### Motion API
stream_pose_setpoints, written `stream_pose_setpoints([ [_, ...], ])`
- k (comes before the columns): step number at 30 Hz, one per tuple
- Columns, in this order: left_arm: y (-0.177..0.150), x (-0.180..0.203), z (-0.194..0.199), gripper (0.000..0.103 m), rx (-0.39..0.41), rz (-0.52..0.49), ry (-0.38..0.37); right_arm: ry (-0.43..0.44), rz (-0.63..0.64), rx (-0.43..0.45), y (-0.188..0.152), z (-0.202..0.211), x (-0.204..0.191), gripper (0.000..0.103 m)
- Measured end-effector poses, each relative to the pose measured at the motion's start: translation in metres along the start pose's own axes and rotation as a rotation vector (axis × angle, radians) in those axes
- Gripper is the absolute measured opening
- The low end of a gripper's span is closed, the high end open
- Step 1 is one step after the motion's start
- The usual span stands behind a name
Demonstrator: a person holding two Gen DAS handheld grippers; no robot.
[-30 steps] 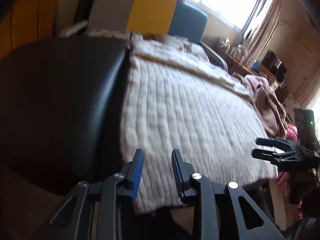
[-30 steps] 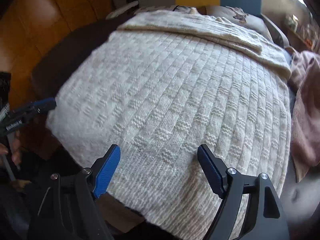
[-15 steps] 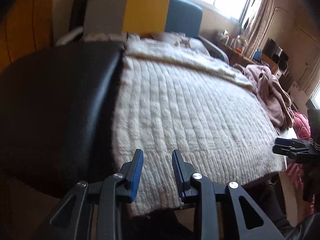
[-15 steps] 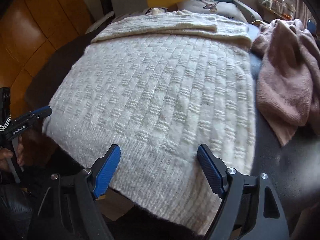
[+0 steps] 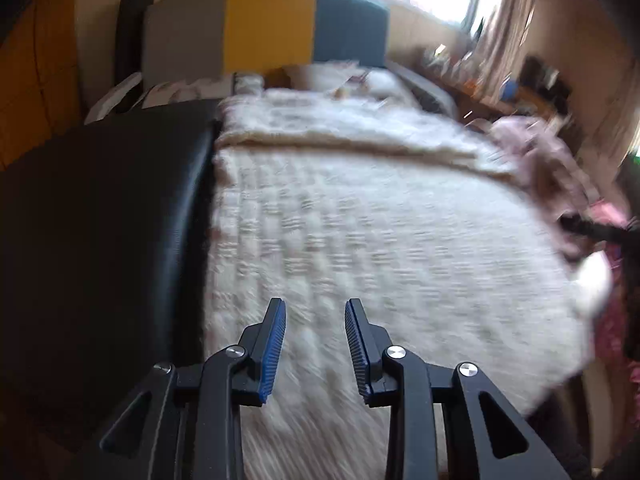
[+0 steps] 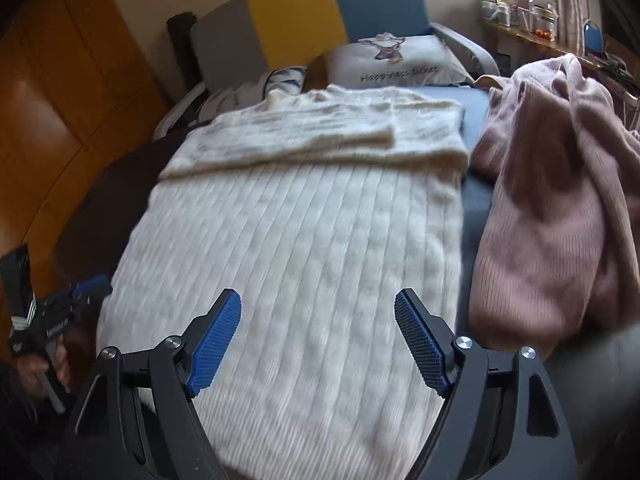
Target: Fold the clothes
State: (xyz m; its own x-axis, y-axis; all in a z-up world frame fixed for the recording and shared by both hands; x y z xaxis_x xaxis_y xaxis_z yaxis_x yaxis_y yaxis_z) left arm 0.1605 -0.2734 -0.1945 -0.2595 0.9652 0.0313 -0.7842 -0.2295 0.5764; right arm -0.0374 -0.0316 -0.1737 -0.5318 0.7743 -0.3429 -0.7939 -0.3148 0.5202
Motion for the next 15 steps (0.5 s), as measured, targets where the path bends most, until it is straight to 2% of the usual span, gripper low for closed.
stream_pose_setpoints([
  [1,0.000,-0.001,-0.007,0.031,-0.028,-0.005,-0.004,-0.030,-0.016,-0.045,-0.002,-0.015,0.007,0.082],
  [2,0.003,-0.001,-0.005,0.030,-0.013,0.001,-0.023,-0.062,-0.033,-0.097,-0.005,-0.032,0.015,0.082],
  [5,0.020,-0.001,0.002,0.031,0.036,0.004,-0.064,-0.056,0.003,-0.127,-0.012,-0.039,0.022,0.083],
  [8,0.051,-0.003,0.000,0.031,0.078,-0.030,-0.050,0.056,-0.028,-0.065,0.012,-0.022,0.019,0.084],
  [11,0.080,-0.008,-0.021,0.031,0.075,-0.028,-0.029,0.001,-0.023,-0.006,0.046,-0.026,0.028,0.084],
  [13,0.094,-0.010,-0.038,0.031,0.061,-0.035,-0.007,0.026,-0.072,-0.009,0.062,-0.038,0.043,0.084],
  [15,0.094,-0.017,-0.063,0.031,-0.003,-0.034,0.034,0.058,-0.143,-0.076,0.067,-0.061,0.063,0.084],
])
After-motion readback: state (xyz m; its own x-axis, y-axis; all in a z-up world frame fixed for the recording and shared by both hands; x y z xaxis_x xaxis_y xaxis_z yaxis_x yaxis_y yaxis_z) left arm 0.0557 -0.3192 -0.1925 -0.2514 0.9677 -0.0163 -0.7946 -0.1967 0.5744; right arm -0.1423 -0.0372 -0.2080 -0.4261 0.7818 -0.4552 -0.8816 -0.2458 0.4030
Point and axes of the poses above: each gripper's, at about its wrist camera, not at the fingertips, and z roughly against the way its jaws point, x to its right, y to its top, the point moved 4 cm from there along -z, roughly the way its jaws point, and after that the axes turned 7 degrees about -z, right-handed, at the moved point
